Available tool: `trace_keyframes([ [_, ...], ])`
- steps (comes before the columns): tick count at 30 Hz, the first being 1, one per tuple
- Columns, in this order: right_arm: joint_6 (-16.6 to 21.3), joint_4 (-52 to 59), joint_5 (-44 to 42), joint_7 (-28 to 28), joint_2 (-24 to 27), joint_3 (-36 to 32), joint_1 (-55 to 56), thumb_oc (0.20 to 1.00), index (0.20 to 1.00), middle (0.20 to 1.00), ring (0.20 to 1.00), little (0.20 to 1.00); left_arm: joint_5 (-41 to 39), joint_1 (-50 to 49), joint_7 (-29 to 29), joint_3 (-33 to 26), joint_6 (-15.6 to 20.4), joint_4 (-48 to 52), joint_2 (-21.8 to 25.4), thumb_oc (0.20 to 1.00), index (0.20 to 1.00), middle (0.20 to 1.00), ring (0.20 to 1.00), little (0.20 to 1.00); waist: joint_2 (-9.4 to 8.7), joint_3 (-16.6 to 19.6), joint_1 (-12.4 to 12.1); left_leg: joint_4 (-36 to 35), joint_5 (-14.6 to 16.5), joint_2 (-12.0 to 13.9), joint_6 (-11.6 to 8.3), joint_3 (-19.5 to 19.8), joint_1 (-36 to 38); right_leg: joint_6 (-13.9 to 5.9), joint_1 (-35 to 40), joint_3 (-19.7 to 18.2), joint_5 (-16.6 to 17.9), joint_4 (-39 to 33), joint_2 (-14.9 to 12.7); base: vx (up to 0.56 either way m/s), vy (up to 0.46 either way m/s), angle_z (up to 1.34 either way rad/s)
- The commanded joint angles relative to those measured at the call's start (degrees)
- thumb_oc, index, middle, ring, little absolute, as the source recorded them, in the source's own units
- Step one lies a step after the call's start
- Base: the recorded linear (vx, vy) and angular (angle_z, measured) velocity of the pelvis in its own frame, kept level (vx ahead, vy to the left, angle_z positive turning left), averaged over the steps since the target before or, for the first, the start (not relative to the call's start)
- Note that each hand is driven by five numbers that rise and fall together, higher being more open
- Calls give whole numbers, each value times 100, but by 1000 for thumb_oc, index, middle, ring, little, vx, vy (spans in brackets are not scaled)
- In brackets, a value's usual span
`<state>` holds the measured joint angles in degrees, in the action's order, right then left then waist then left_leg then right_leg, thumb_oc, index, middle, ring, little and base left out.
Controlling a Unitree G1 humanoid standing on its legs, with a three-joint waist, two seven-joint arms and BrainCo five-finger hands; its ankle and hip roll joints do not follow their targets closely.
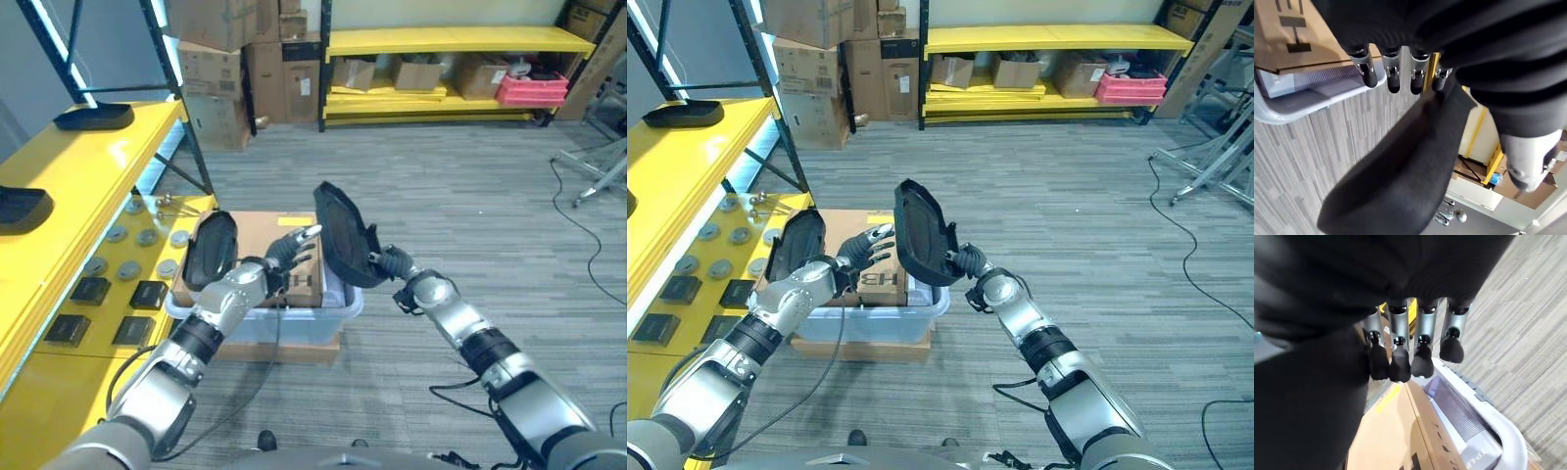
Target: Move parts from the plastic box to the shelf.
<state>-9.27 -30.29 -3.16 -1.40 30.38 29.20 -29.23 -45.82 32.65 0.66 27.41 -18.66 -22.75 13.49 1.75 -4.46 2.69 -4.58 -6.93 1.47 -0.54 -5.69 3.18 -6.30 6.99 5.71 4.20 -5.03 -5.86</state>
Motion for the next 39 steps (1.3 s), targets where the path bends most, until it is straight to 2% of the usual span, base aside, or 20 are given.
trace_keyframes([
  [1, 199, -71, 590, 85, 271, 74, -718, 200, 200, 200, 200, 200, -250, 675, -93, 191, 242, -282, -39, 1000, 1000, 1000, 1000, 1000, -249, 226, -182, -4, 621, -108, -9, 278, 262, -168, -234, 265, 112, 17, -100, 0, 0, 0],
  [7, 371, 51, 1157, 349, 518, 242, -701, 200, 200, 200, 200, 200, -281, 549, -60, 96, 164, -325, 126, 1000, 1000, 1000, 1000, 1000, -276, 233, -189, -1, 626, -107, -4, 290, 265, -171, -234, 260, 94, 34, -77, 0, 0, 0],
  [14, 659, 219, 1848, 533, 685, 589, -953, 200, 200, 200, 200, 200, -185, 440, 186, 322, -280, -403, 139, 1000, 1000, 1000, 1000, 1000, -296, 191, -224, 7, 622, -115, 15, 311, 249, -171, -235, 272, 88, 40, -63, 0, 0, 0],
  [18, 643, 251, 1960, 364, 631, 695, -1025, 200, 200, 200, 200, 200, -229, 412, 149, 465, -460, -456, 67, 1000, 1000, 1000, 1000, 1000, -298, 194, -235, 7, 624, -118, 17, 321, 246, -178, -232, 268, 89, 36, -57, 0, 0, 0],
  [26, 471, 159, 1858, -161, 518, 710, -1113, 200, 200, 200, 200, 200, 249, 384, 145, 752, -887, -759, -122, 1000, 1000, 1000, 1000, 1000, -291, 187, -216, 18, 634, -114, 34, 307, 264, -183, -226, 232, 74, 48, -39, 0, 0, 0],
  [33, 328, 163, 1713, -445, 625, 505, -1194, 200, 200, 200, 200, 200, 775, 441, -311, 601, -950, -1150, -40, 1000, 1000, 1000, 1000, 1000, -293, 198, -217, 27, 644, -111, 24, 302, 277, -197, -208, 217, 60, 43, -35, 0, 0, 0],
  [39, 357, 357, 1848, -499, 908, 328, -1208, 200, 200, 200, 200, 200, -187, 368, -210, 170, -1017, -1419, 132, 1000, 1000, 1000, 1000, 1000, -282, 183, -215, 33, 649, -113, 15, 299, 290, -201, -200, 227, 65, 42, -37, 0, 0, 0],
])
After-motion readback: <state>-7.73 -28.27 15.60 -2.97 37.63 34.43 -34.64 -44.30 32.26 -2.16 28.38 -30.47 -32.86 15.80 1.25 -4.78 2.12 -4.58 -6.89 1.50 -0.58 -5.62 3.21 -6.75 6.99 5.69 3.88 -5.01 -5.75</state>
